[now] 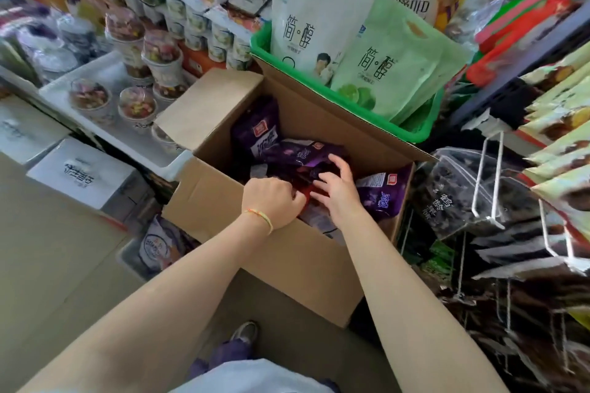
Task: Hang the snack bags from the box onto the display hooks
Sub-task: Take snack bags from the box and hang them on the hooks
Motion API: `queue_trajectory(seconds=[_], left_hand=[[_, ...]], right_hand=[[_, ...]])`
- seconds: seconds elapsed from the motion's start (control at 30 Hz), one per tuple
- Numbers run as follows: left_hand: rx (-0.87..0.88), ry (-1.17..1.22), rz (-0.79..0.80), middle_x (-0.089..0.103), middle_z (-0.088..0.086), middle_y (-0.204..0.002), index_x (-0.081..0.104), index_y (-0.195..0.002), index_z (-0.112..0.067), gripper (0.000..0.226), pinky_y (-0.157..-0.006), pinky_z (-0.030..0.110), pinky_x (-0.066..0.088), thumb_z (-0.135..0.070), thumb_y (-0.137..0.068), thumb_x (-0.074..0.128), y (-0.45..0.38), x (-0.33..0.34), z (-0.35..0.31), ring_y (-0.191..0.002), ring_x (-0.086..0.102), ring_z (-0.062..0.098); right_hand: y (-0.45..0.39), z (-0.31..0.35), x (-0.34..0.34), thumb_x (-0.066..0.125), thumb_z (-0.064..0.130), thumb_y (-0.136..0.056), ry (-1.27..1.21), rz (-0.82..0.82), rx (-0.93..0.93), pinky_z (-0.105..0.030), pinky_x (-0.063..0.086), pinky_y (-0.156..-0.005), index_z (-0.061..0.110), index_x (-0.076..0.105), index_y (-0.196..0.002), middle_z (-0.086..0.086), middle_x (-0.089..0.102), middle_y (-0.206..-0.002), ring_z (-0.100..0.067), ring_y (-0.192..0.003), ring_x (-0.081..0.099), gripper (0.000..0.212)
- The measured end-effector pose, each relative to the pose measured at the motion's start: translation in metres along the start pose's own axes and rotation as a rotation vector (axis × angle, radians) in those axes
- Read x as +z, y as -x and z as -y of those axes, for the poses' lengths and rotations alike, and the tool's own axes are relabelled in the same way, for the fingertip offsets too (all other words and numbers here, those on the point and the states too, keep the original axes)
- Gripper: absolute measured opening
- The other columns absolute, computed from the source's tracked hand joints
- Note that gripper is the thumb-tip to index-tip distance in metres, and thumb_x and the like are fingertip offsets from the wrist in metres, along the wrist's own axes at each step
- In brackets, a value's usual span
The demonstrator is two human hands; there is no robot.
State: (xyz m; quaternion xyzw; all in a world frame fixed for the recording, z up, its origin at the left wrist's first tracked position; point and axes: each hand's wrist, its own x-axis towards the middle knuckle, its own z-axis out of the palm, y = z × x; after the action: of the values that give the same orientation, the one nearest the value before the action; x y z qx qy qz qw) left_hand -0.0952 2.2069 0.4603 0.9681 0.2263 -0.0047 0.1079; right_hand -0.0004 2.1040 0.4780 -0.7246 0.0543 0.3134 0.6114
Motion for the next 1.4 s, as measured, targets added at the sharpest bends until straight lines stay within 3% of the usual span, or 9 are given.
queue_trajectory(seconds=[0.27,0.57,0.67,0.8,0.97,1.07,1.2,1.3,1.4], left_hand=[[-0.001,0.052,-0.035,0.07,-0.003,-0.08,0.069,-0.081,-0.023,0.049,-0.07,0.032,0.047,-0.055,-0.093,0.034,0.001,0.004,0.004,-0.075,0.065,0.019],[-0.063,0.403,-0.099,0.046,0.006,-0.146,0.041,-0.146,-0.023,0.064,-0.112,0.046,0.032,-0.028,-0.086,0.064,-0.018,-0.018,-0.008,-0.137,0.04,0.029],[0.056,0.432,-0.211,0.058,0.005,-0.138,0.054,-0.137,-0.023,0.054,-0.106,0.046,0.041,-0.029,-0.085,0.067,-0.016,-0.028,-0.025,-0.129,0.05,0.028],[0.089,0.657,-0.28,0.076,0.006,-0.092,0.076,-0.103,-0.016,0.019,-0.078,0.036,0.052,-0.027,-0.09,0.067,-0.005,-0.054,-0.067,-0.087,0.069,0.028],[0.147,1.053,-0.155,0.037,-0.01,-0.041,0.054,-0.048,-0.024,0.047,-0.046,0.028,0.026,-0.024,-0.093,0.067,0.026,-0.088,-0.138,-0.044,0.029,0.005],[0.219,1.186,-0.024,0.042,-0.015,-0.04,0.066,-0.057,-0.021,0.037,-0.041,0.017,0.023,-0.017,-0.094,0.067,0.045,-0.1,-0.187,-0.039,0.03,0.001],[0.222,1.314,0.117,0.064,-0.011,-0.055,0.072,-0.072,-0.014,0.021,-0.048,0.016,0.041,-0.014,-0.093,0.067,0.067,-0.105,-0.259,-0.048,0.052,0.002],[0.192,1.425,0.19,0.076,0.0,-0.073,0.075,-0.083,-0.008,0.011,-0.066,0.024,0.057,-0.012,-0.091,0.068,0.088,-0.101,-0.32,-0.065,0.069,0.01],[0.154,1.528,0.288,0.077,0.014,-0.084,0.074,-0.091,-0.003,0.016,-0.068,0.032,0.059,-0.019,-0.092,0.069,0.111,-0.091,-0.382,-0.07,0.072,0.023]], right_hand=[[0.004,0.006,0.023,0.039,-0.003,-0.1,-0.004,0.132,0.086,-0.042,0.045,-0.101,0.012,0.028,-0.155,-0.011,0.031,-0.158,-0.025,-0.14,0.039,0.058],[0.052,0.038,-0.002,0.04,-0.002,-0.101,-0.27,0.273,0.011,-0.049,0.034,-0.115,0.005,0.038,-0.148,-0.012,0.049,-0.145,-0.022,-0.133,0.046,0.047],[0.081,0.048,-0.03,0.043,0.006,-0.101,-0.324,0.334,-0.069,-0.046,0.033,-0.116,0.007,0.044,-0.144,-0.007,0.058,-0.136,-0.018,-0.129,0.051,0.043],[0.116,0.059,-0.082,0.045,0.013,-0.1,-0.384,0.326,-0.145,-0.042,0.039,-0.111,0.008,0.055,-0.137,-0.011,0.062,-0.135,-0.021,-0.129,0.056,0.039],[0.143,0.051,-0.164,0.05,0.01,-0.096,-0.297,-0.153,-0.279,-0.031,0.047,-0.067,0.014,0.063,-0.096,-0.008,0.067,-0.084,-0.022,-0.075,0.063,0.014],[0.156,0.037,-0.216,0.064,0.032,-0.093,-0.227,-0.363,-0.279,-0.032,0.044,-0.069,0.017,0.057,-0.097,-0.004,0.064,-0.094,-0.018,-0.08,0.059,0.017],[0.18,0.03,-0.277,0.077,0.053,-0.076,-0.382,-0.302,-0.276,-0.042,0.053,-0.093,0.015,0.06,-0.106,-0.005,0.072,-0.107,-0.022,-0.1,0.069,0.051],[0.199,0.021,-0.328,0.081,0.045,-0.063,-0.605,-0.197,-0.278,-0.046,0.055,-0.094,0.006,0.063,-0.122,-0.014,0.074,-0.111,-0.031,-0.103,0.071,0.073],[0.216,0.009,-0.381,0.078,0.027,-0.076,-0.662,-0.194,-0.301,-0.045,0.057,-0.087,0.009,0.07,-0.114,-0.014,0.076,-0.106,-0.031,-0.097,0.072,0.042]])
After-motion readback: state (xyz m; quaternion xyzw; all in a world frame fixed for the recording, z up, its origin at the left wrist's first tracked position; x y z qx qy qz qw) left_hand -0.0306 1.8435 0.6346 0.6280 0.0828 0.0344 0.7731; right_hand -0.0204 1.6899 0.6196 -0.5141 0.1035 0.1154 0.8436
